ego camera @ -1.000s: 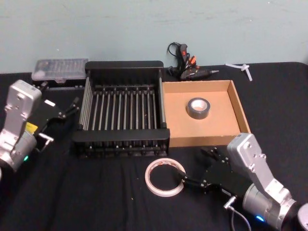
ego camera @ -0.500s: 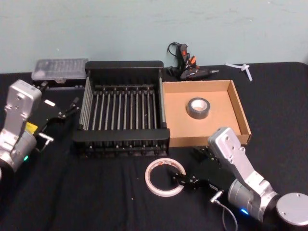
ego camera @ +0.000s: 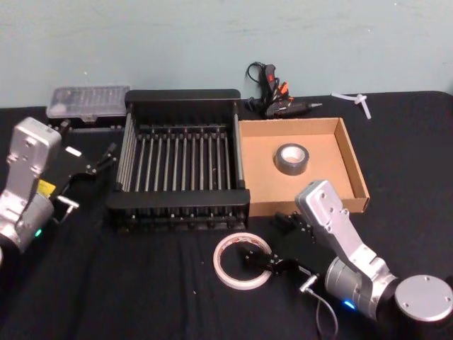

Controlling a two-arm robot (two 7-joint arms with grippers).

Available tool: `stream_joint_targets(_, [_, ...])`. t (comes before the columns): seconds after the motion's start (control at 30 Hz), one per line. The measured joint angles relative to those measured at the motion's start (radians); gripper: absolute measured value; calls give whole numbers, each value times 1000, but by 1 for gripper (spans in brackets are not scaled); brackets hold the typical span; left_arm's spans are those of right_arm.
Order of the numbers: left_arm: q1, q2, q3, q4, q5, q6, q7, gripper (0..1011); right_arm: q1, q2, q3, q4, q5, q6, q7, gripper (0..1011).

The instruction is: Pick up the white tape and place it into the black box , Pick up the silver tape and place it into the brown box.

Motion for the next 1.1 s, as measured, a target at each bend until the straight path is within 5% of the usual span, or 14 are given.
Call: stream_joint_targets(1.1, [0, 0, 0, 0, 0, 0, 0, 1001, 21, -26, -10, 33, -13, 54, 6, 1002])
